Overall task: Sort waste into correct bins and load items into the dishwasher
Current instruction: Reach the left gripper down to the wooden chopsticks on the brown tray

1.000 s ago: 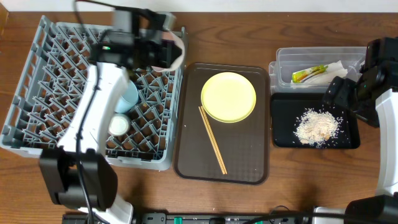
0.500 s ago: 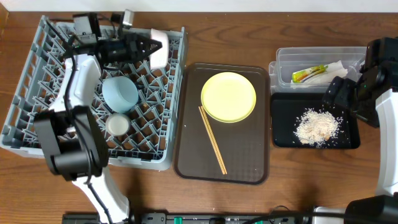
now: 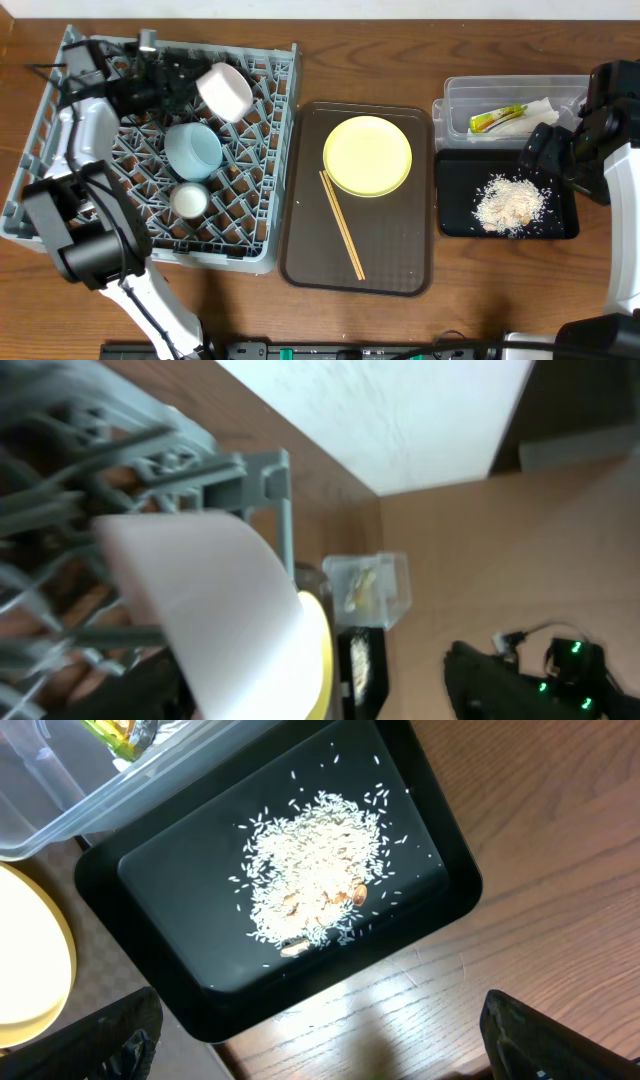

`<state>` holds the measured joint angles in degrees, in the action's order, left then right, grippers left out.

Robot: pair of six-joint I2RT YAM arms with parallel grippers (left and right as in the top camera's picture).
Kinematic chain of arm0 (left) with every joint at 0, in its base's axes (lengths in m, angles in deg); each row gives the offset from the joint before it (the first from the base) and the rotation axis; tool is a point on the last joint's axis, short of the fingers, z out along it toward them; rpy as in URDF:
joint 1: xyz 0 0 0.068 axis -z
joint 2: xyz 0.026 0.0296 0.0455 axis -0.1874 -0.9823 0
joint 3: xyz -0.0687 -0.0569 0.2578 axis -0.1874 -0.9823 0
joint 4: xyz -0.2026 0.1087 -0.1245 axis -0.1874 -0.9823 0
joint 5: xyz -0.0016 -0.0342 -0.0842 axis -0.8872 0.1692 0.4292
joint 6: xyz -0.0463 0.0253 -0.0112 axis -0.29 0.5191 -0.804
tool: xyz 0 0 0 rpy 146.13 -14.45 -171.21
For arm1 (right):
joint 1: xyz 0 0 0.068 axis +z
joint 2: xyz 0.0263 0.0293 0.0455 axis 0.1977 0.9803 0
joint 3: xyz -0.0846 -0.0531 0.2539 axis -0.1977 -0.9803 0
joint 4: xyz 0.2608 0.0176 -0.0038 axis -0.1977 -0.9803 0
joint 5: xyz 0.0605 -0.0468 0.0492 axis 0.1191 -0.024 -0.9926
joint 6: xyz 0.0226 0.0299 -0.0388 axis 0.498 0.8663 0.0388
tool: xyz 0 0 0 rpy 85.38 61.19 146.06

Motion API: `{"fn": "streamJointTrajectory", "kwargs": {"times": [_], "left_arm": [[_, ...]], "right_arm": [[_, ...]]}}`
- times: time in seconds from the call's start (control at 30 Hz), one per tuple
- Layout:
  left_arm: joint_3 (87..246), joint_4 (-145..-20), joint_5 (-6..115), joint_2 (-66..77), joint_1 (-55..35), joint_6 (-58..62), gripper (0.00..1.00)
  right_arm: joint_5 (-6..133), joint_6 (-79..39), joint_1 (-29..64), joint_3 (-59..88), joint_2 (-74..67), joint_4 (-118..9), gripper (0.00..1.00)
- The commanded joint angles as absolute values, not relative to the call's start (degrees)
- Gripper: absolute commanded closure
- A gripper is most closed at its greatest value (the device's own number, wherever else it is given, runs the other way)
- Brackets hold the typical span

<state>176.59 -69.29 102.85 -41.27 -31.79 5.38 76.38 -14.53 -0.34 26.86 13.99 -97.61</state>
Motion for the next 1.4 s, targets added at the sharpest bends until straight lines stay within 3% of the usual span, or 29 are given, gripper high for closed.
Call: {"fn": "streamJointTrajectory", "kwargs": {"times": [0.0, 0.33, 0.6, 0.77, 0.9, 1.13, 1.37], "left_arm": [[176.8, -69.2, 102.3, -41.8, -34.5, 4.1, 0.15], [176.8, -72.0, 90.3, -28.8, -34.3, 4.5, 0.12], [176.8, -103.8, 54.9, -16.2, -20.3, 5.6, 0.12], [176.3, -118.4, 50.0, -16.0, -6.5, 3.0, 0.11], [173.7, -118.1, 49.8, -16.7, 3.8, 2.7, 0.11], [163.2, -109.9, 38.2, -17.2, 18.7, -20.1, 0.12], [152.3, -97.2, 32.6, -17.2, 26.2, -29.8, 0.15]], "right_arm": [[76.9, -14.8, -0.6, 27.8, 12.8, -97.7, 0.01], [76.9, -14.8, -0.6, 27.8, 12.8, -97.7, 0.01], [77.0, -14.8, -0.6, 27.8, 12.8, -97.6, 0.01], [77.0, -14.8, -0.6, 27.8, 12.8, -97.4, 0.01], [76.9, -14.8, -0.6, 27.8, 12.8, -97.5, 0.01], [76.9, -14.8, -0.6, 27.8, 12.8, -97.7, 0.01], [76.9, -14.8, -0.6, 27.8, 12.8, -98.0, 0.01]]}}
